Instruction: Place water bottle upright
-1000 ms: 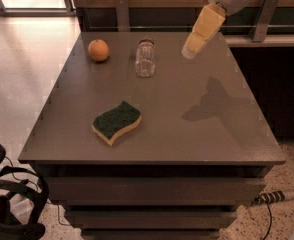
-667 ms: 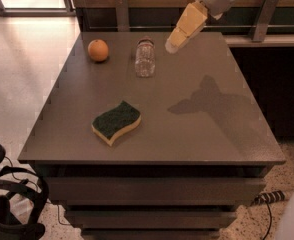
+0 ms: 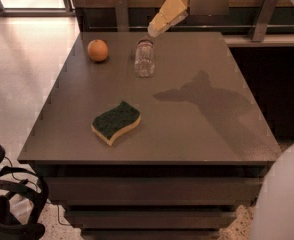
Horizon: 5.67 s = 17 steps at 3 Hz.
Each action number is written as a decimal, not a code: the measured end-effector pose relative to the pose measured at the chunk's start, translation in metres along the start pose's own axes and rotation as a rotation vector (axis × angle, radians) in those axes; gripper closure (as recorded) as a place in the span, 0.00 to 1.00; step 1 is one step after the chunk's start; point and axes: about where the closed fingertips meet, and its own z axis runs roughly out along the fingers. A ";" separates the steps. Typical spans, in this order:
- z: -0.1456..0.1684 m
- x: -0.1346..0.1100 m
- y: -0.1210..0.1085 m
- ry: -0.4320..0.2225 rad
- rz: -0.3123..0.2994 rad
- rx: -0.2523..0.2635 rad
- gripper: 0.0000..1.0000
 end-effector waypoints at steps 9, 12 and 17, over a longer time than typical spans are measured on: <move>0.138 -0.081 0.019 0.158 0.219 0.041 0.00; 0.169 -0.063 0.000 0.238 0.338 0.078 0.00; 0.205 -0.051 0.000 0.309 0.357 0.070 0.55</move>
Offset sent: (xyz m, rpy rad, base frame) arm 0.0538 0.0437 -0.0060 0.0861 0.0784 -0.0174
